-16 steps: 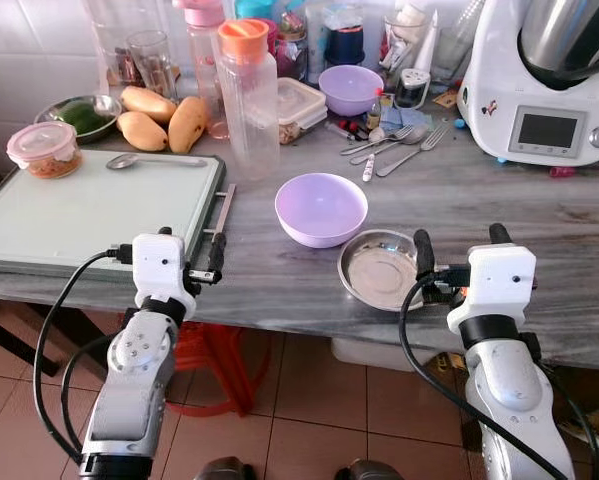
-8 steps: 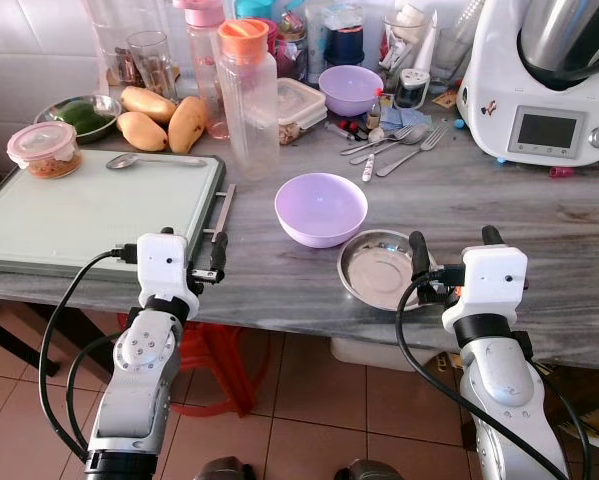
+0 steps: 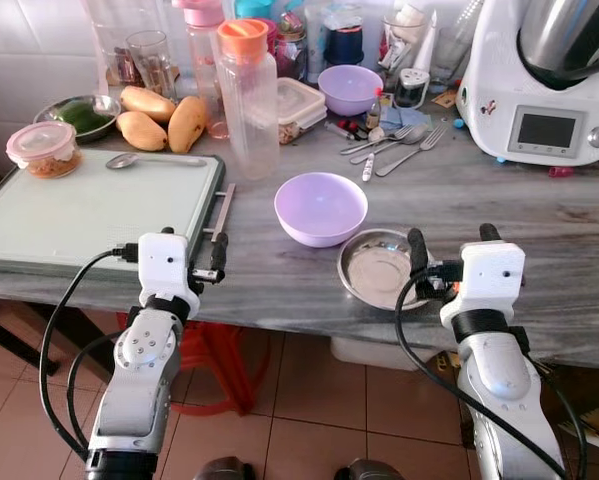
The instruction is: Setting the table
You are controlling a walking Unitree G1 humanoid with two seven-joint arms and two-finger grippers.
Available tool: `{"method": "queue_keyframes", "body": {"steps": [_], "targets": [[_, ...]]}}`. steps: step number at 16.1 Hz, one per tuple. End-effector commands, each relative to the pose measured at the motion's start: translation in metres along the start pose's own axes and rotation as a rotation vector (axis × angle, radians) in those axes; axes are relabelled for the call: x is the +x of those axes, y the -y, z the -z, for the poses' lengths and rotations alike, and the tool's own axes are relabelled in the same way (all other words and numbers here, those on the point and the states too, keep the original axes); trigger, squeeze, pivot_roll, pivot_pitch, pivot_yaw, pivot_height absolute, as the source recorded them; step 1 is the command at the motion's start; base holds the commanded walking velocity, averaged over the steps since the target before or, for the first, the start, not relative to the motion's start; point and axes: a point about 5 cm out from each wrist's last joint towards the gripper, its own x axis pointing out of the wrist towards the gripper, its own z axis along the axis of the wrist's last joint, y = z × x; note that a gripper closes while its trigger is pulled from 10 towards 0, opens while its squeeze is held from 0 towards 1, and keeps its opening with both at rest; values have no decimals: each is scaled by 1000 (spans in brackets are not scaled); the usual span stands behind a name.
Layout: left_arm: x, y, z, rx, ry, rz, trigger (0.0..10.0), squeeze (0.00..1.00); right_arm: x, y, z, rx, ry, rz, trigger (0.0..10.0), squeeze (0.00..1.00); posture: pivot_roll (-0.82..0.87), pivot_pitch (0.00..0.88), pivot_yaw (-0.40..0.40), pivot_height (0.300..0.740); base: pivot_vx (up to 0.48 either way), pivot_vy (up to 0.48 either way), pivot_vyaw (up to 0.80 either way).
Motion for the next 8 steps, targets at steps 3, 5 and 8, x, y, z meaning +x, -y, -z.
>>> {"method": "queue_keyframes", "body": {"steps": [3, 5, 8], "targets": [[0, -1, 4, 5, -22, -7, 10000, 0, 1, 2, 1, 13, 0, 10, 10000, 0, -46, 0, 25, 740, -379, 0, 0], [0, 0, 4, 4, -26, -2, 10000, 0, 2, 2, 2, 22, -5, 13, 10000, 0, -46, 0, 25, 740, -321, 0, 0], [0, 0, 4, 4, -27, 4, 10000, 0, 2, 3, 2, 24, -8, 17, 10000, 0, -47, 0, 25, 740, -311, 0, 0]]}}
